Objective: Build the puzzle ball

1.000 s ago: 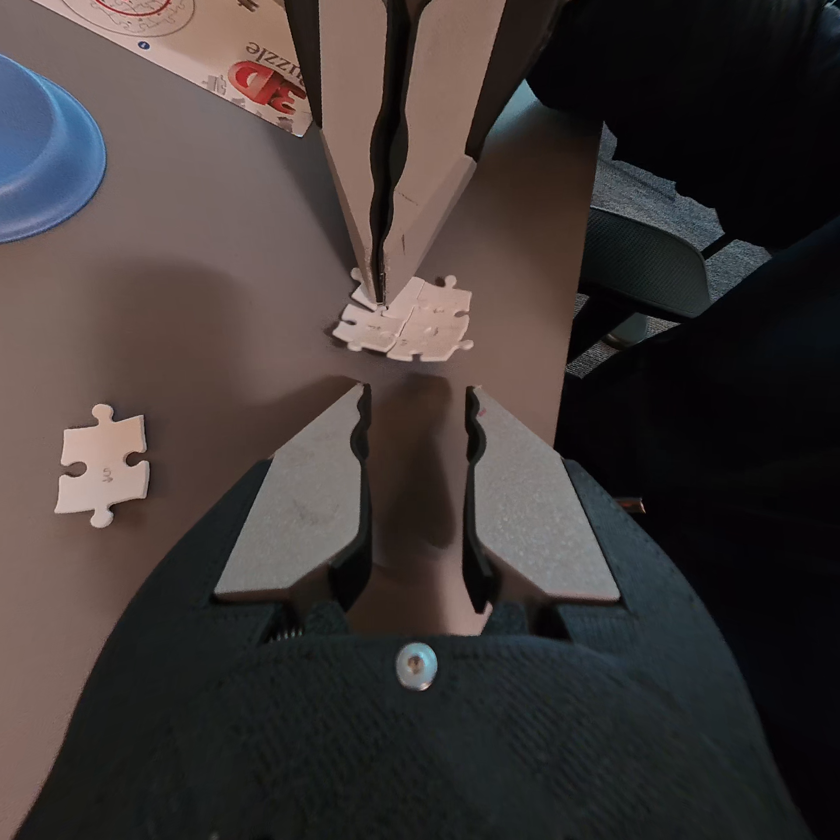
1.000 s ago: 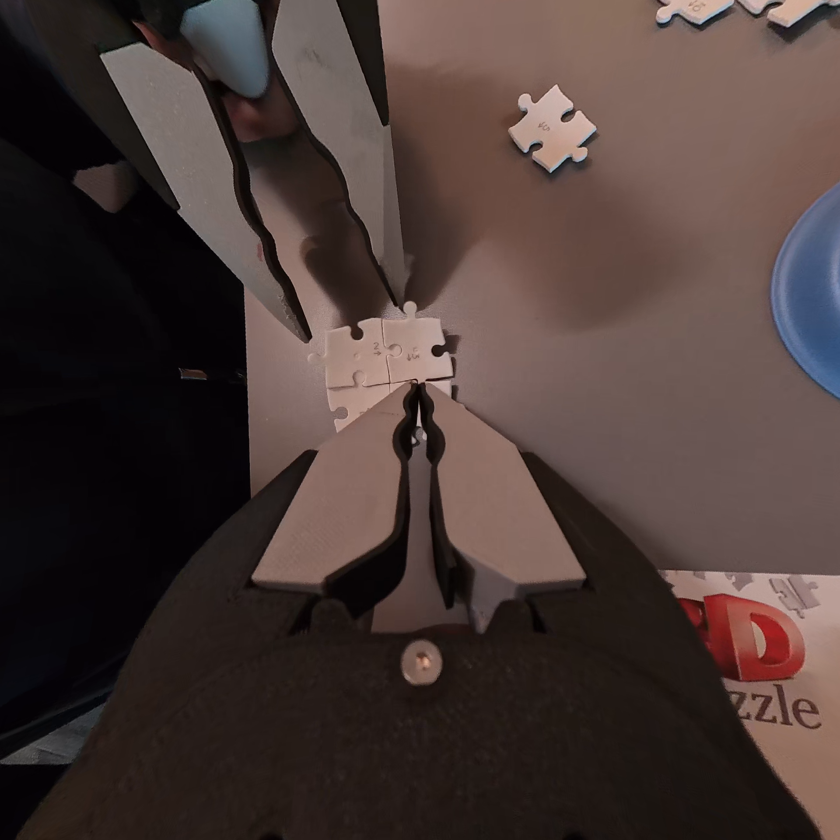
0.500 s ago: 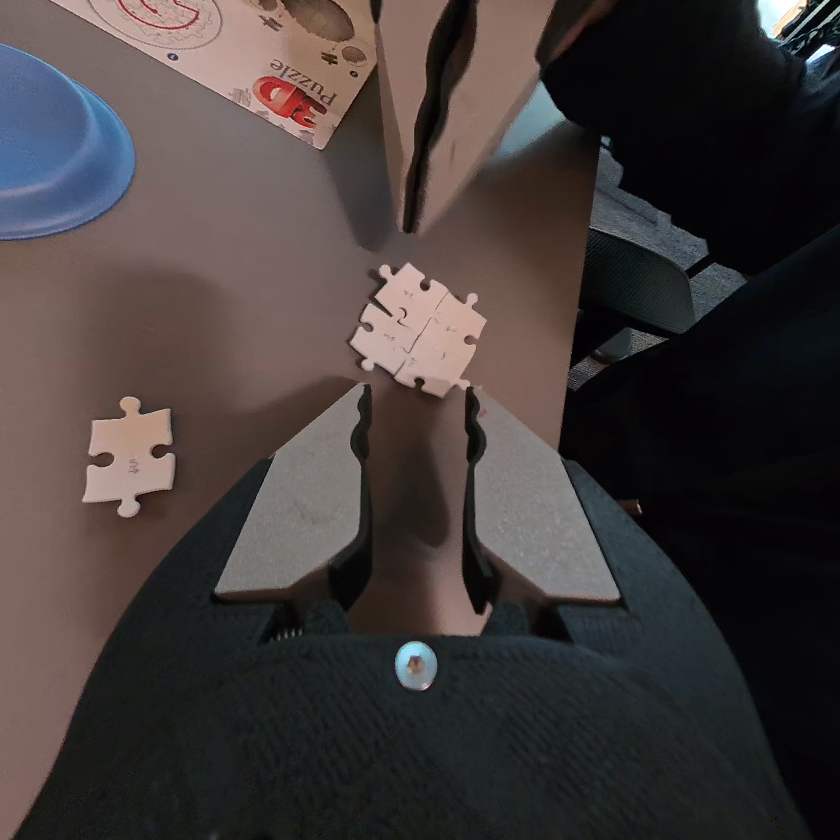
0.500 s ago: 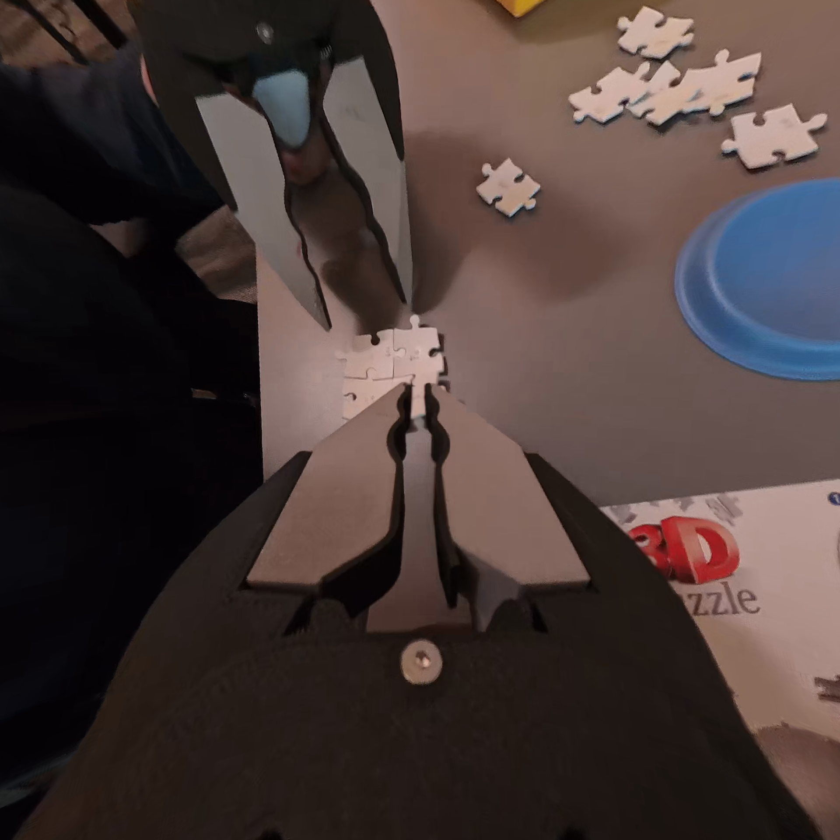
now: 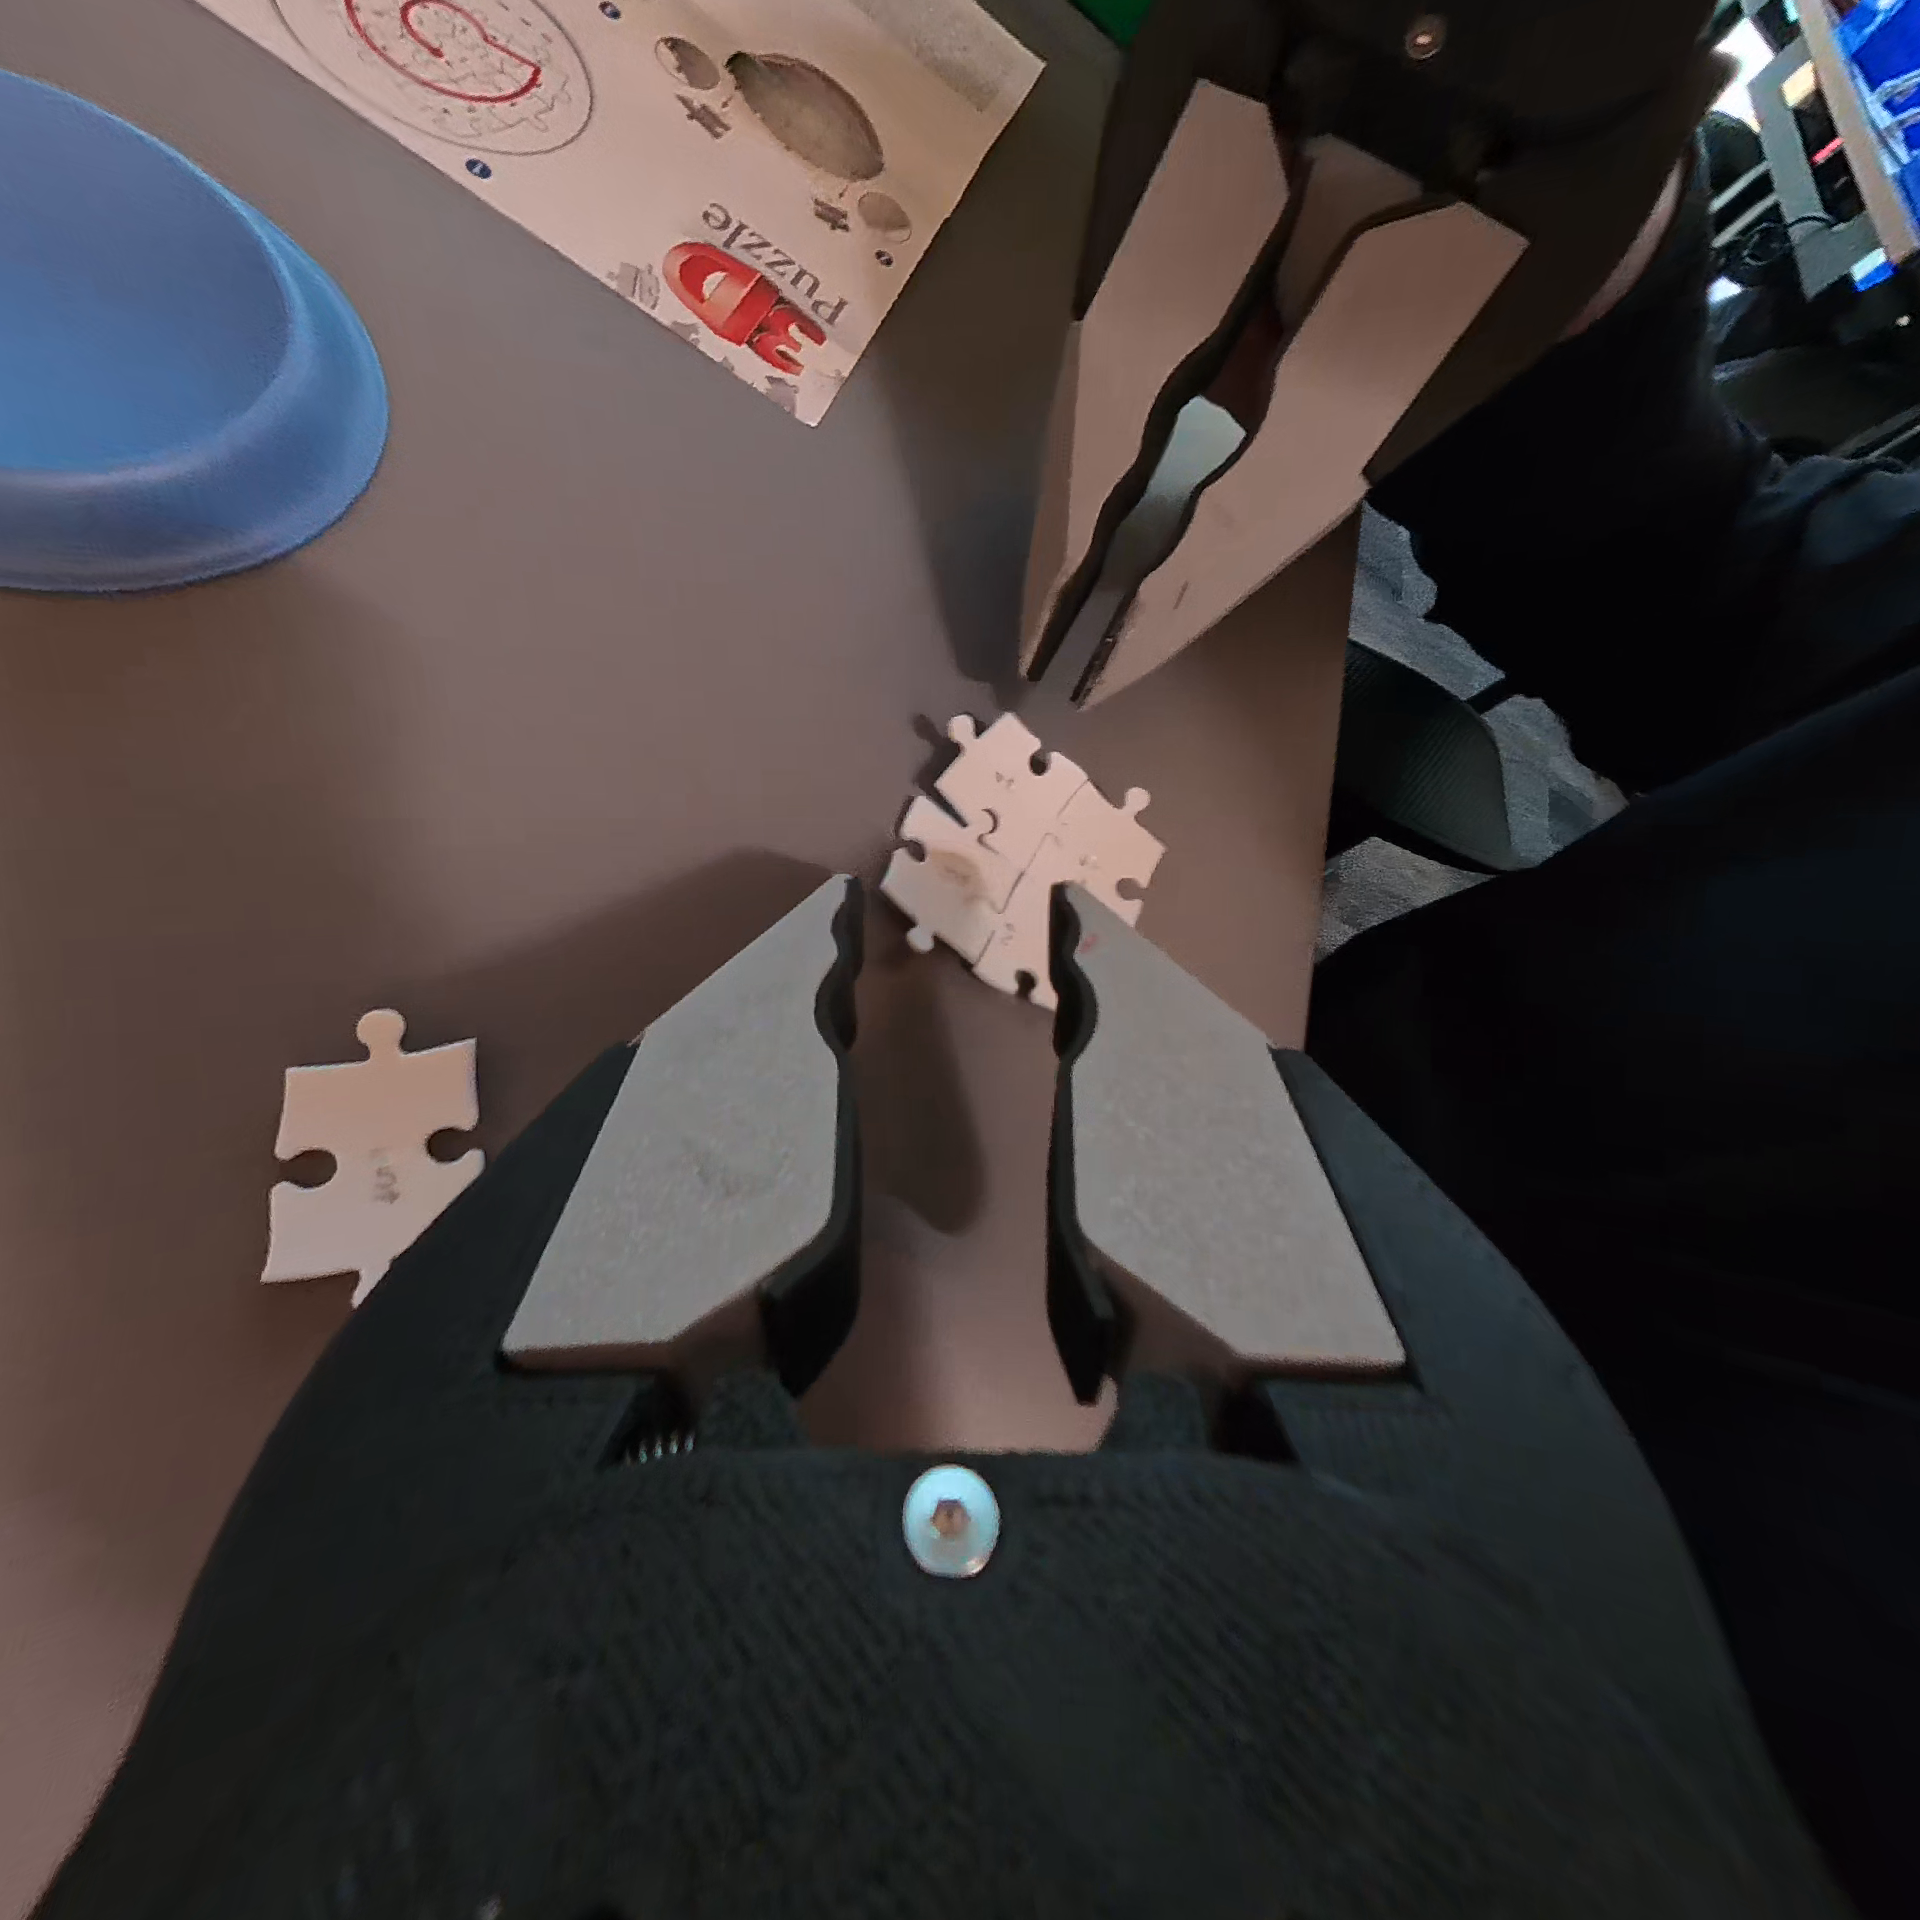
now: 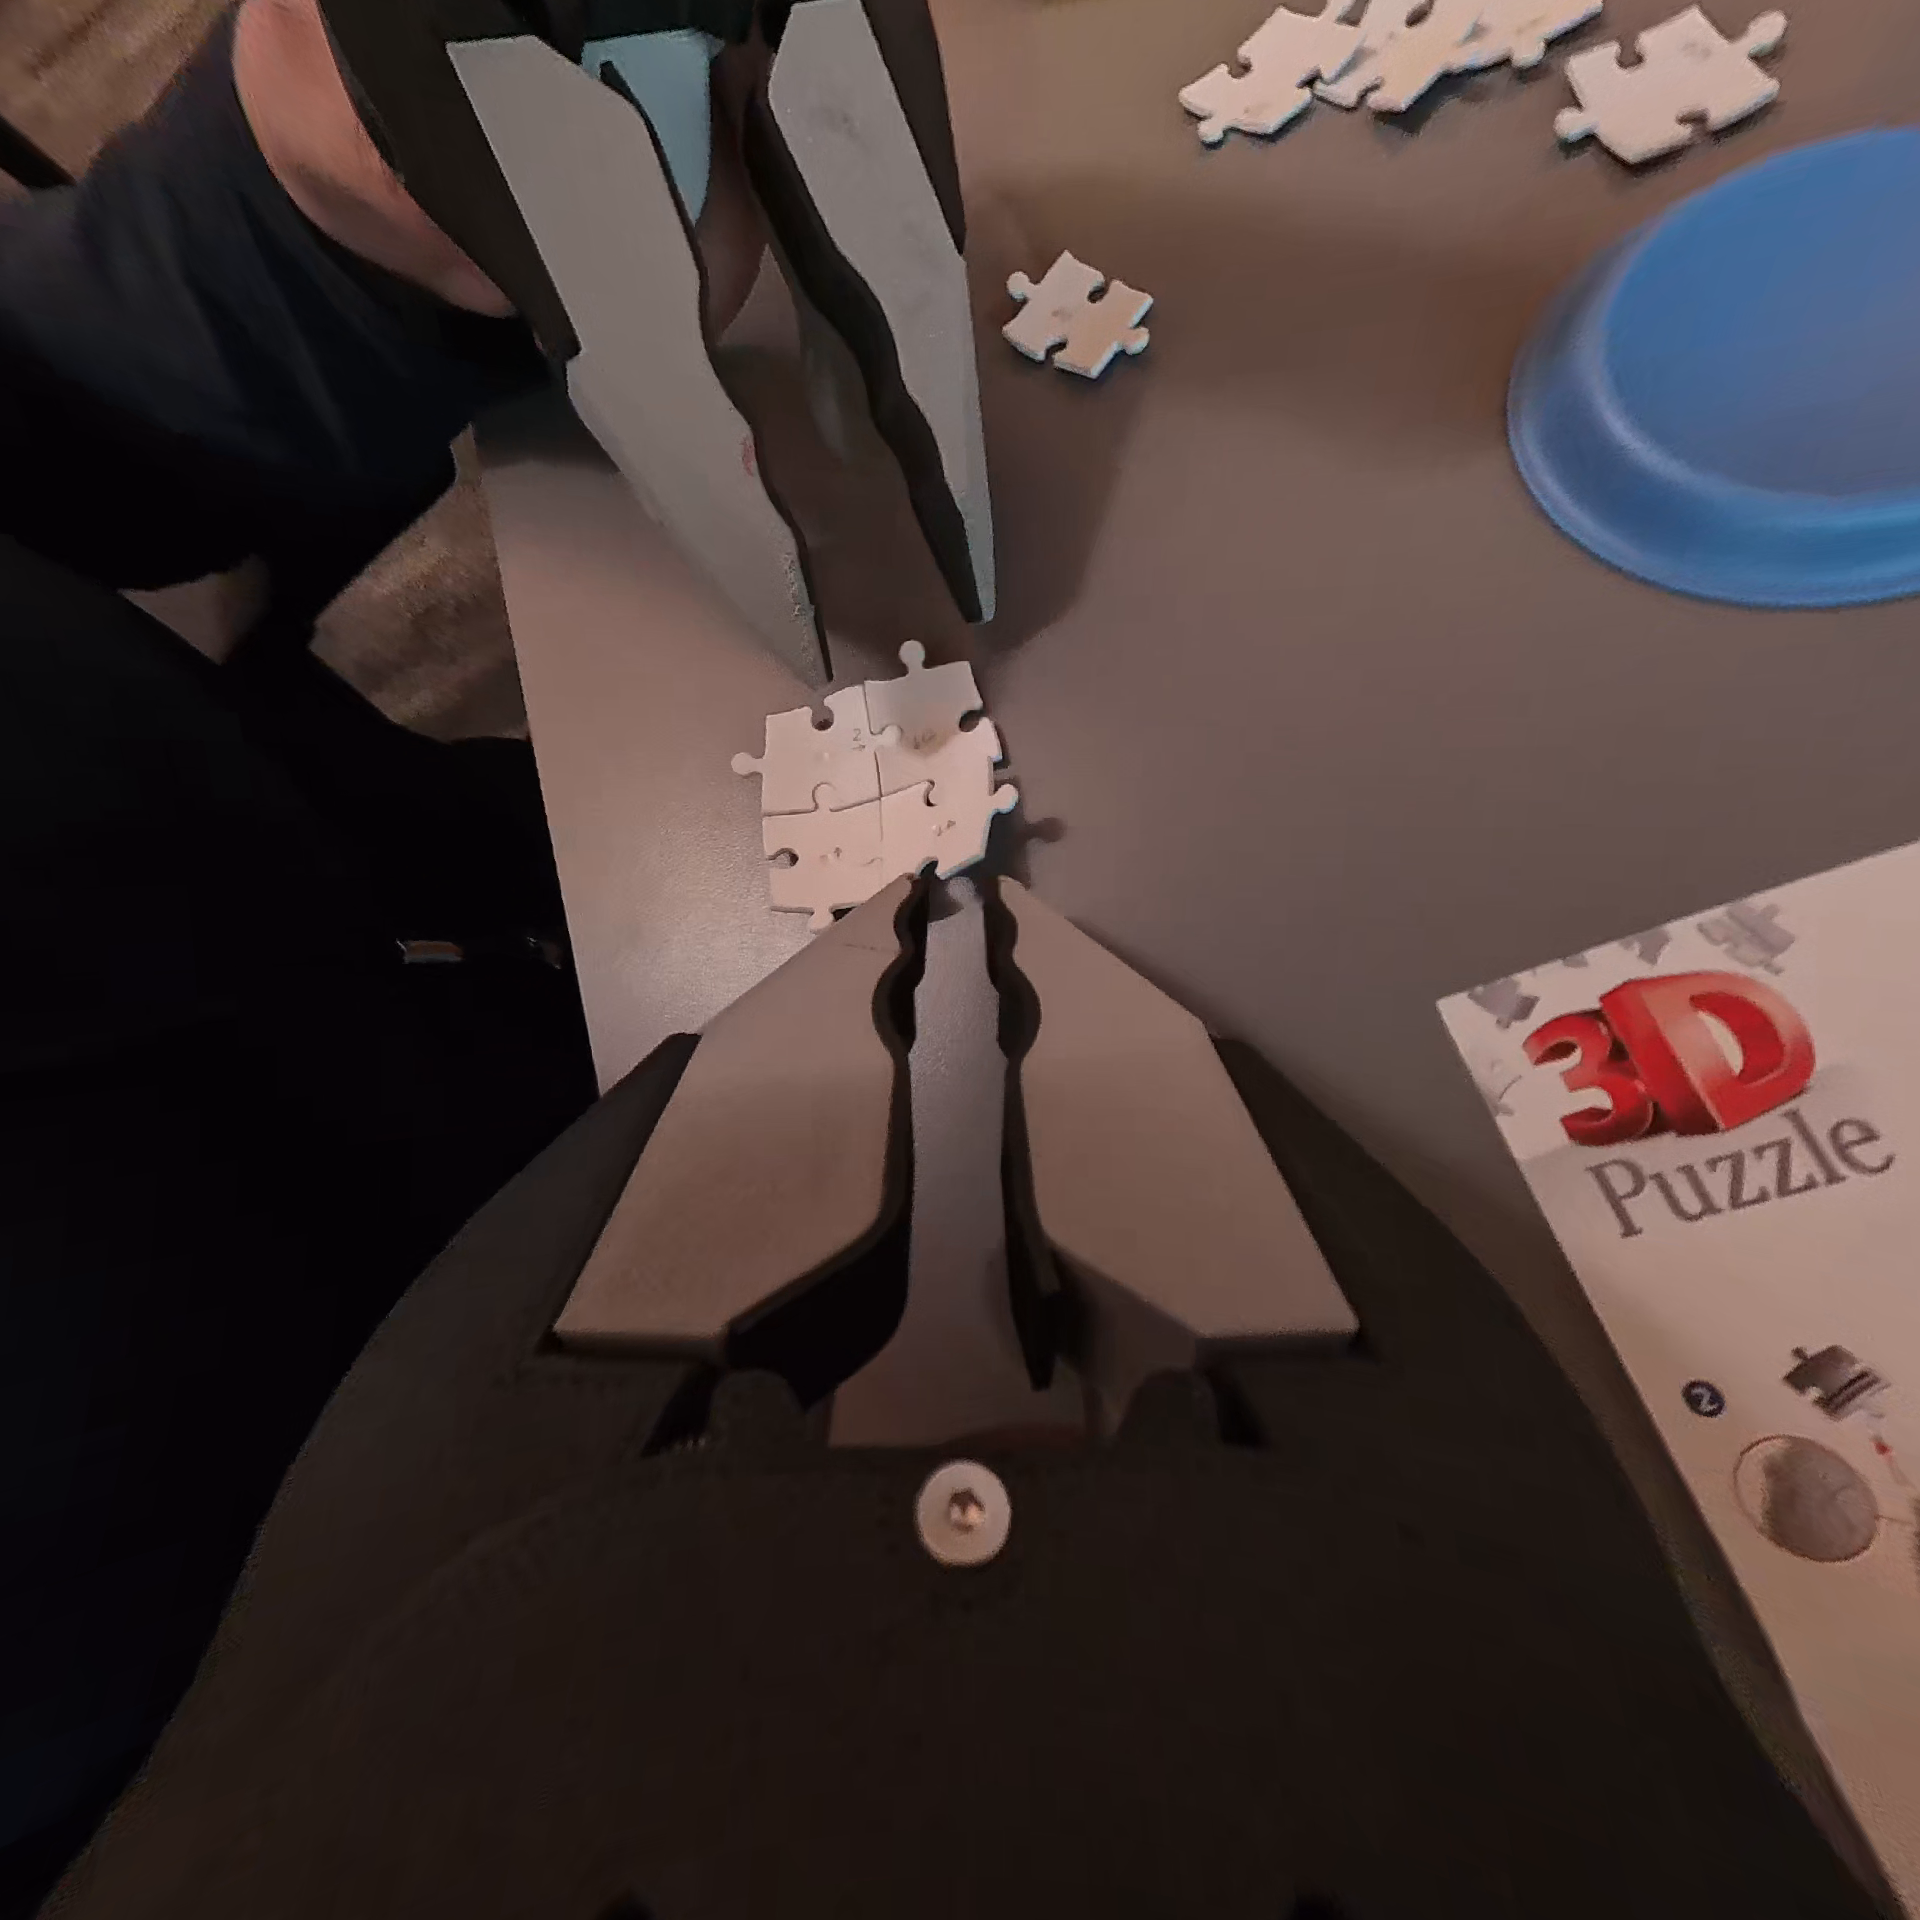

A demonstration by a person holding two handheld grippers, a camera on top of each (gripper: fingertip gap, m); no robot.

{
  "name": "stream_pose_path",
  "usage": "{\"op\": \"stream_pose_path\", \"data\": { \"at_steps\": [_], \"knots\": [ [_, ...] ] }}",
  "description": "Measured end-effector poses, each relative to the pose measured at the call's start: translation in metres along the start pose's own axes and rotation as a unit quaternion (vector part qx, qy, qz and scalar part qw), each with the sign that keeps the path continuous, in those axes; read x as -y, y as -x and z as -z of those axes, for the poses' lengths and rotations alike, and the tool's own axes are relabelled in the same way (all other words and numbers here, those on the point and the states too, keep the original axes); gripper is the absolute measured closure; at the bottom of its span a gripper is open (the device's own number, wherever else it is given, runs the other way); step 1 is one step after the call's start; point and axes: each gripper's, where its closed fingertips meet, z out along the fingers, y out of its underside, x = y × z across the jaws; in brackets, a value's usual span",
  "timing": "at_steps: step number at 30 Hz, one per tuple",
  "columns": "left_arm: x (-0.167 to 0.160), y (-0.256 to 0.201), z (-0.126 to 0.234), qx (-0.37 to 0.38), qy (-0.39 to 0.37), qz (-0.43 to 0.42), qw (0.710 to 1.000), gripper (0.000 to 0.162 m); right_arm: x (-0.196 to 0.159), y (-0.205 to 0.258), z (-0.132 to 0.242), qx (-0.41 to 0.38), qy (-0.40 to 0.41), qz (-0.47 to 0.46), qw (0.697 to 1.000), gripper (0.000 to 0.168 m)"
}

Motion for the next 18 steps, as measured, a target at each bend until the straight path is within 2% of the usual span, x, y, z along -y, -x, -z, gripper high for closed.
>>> {"op": "stream_pose_path", "data": {
  "at_steps": [6, 11, 18],
  "knots": [
    [-0.006, 0.003, 0.002, -0.035, 0.008, 0.074, 0.997, 0.135, -0.001, -0.003, -0.008, 0.025, -0.016, -0.069, 0.997, 0.151],
    [-0.009, 0.002, -0.001, -0.042, 0.017, 0.086, 0.995, 0.146, 0.000, 0.000, -0.017, 0.053, -0.021, -0.091, 0.994, 0.163],
    [-0.009, -0.001, -0.002, -0.047, 0.017, 0.084, 0.995, 0.147, 0.004, 0.002, -0.019, 0.065, -0.022, -0.090, 0.994, 0.163]
  ]
}}
